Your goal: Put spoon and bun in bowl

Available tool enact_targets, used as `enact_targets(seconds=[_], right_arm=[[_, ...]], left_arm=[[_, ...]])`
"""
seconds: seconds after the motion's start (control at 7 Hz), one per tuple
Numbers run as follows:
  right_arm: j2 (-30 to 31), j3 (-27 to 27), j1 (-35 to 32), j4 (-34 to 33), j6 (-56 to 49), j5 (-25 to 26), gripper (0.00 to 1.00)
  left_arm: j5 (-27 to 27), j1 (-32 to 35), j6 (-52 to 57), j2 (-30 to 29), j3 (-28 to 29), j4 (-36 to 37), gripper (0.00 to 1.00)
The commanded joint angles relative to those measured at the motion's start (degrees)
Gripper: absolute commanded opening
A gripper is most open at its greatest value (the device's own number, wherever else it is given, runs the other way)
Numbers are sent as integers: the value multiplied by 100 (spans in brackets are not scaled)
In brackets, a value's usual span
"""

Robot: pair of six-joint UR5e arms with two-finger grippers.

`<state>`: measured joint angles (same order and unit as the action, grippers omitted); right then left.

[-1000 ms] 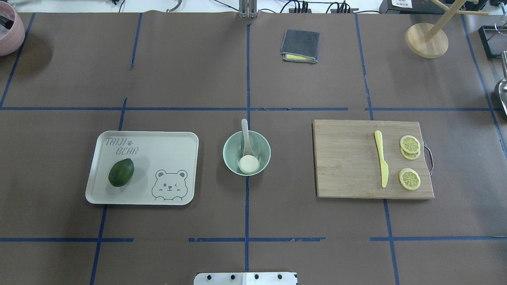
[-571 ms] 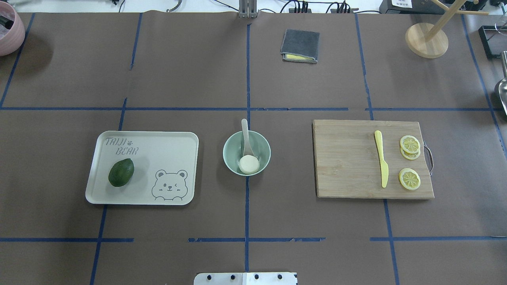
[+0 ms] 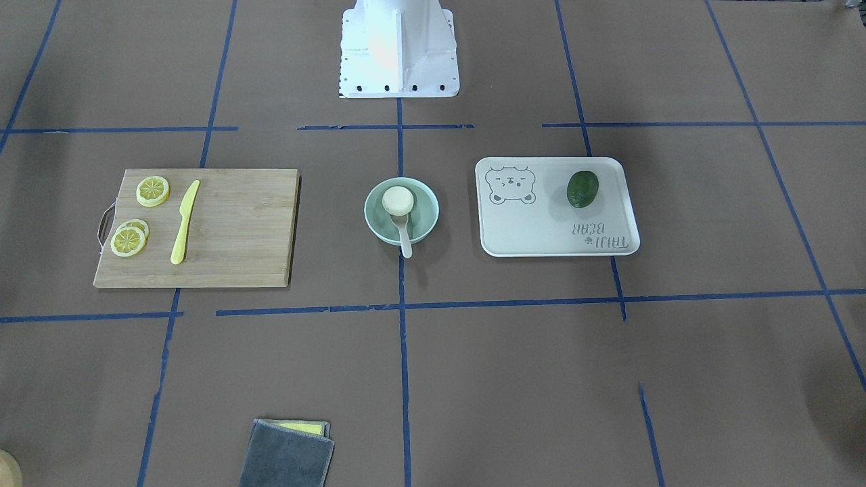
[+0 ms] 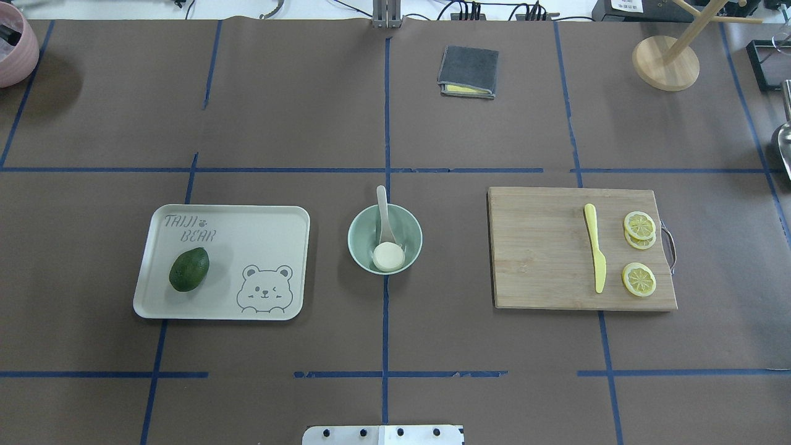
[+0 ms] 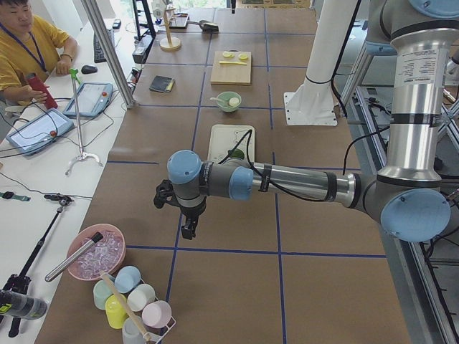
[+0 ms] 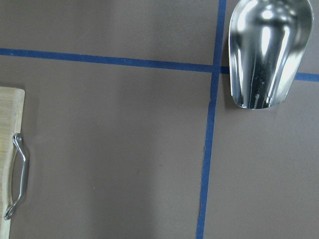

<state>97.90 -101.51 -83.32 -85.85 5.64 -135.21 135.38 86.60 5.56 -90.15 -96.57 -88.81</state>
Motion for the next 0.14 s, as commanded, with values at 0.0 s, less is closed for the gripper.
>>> enact_targets(seconds=[0.0], right_arm=[[-568, -27, -193, -1149, -615, 4, 100]], left_arm=[[41, 6, 6, -55, -81, 13, 100]])
